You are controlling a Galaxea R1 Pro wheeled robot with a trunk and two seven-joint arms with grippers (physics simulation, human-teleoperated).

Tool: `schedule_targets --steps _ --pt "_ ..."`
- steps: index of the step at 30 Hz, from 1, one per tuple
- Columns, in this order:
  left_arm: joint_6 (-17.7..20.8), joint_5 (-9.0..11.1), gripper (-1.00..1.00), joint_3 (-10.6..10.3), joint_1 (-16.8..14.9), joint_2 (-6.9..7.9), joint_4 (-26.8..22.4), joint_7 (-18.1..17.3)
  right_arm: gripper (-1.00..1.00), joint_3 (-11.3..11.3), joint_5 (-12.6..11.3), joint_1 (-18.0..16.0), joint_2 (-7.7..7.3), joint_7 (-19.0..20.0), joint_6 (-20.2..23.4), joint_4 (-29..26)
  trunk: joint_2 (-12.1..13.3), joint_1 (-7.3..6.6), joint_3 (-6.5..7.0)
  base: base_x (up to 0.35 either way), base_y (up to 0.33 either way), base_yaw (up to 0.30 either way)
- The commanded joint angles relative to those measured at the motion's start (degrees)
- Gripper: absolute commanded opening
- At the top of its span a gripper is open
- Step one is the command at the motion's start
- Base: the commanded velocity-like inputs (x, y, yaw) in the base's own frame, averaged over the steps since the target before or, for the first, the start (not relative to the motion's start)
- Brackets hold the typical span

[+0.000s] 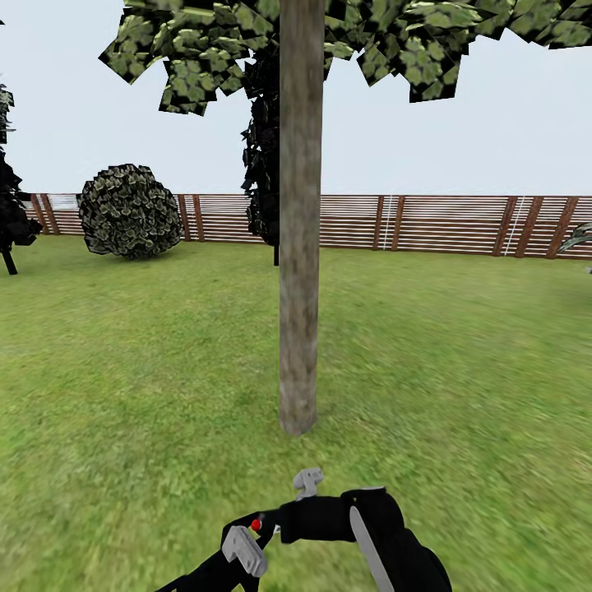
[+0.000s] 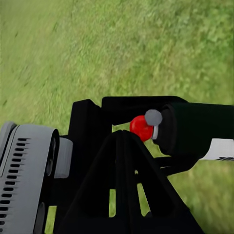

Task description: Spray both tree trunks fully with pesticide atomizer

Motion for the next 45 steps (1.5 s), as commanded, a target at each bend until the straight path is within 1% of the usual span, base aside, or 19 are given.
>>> schedule_targets --steps 1,16,39,45 --pt "-0.3 0.0 -1.0 -0.1 0.0 0.04 0.0 0.0 -1.0 0.0 -0.6 0.0 0.01 -0.3 0.5 0.0 0.0 0.02 -0.02 0.0 0.0 0.0" --pt "-0.3 0.0 -1.0 -0.5 0.0 0.04 -0.2 0.0 -1.0 0.1 -0.6 0.0 0.02 -0.3 0.5 0.5 0.0 0.02 -0.02 0.0 0.0 0.0" --pt "-0.3 0.0 -1.0 -0.5 0.1 0.04 -0.3 0.0 -1.0 0.1 -0.6 0.0 0.15 -0.3 0.4 0.9 0.0 0.02 -0.02 0.0 0.0 0.0" --pt "-0.3 0.0 -1.0 -0.6 0.1 0.04 -0.3 0.0 -1.0 0.1 -0.6 0.0 0.4 -0.8 -1.3 1.2 0.0 0.02 -0.02 0.0 0.0 0.0"
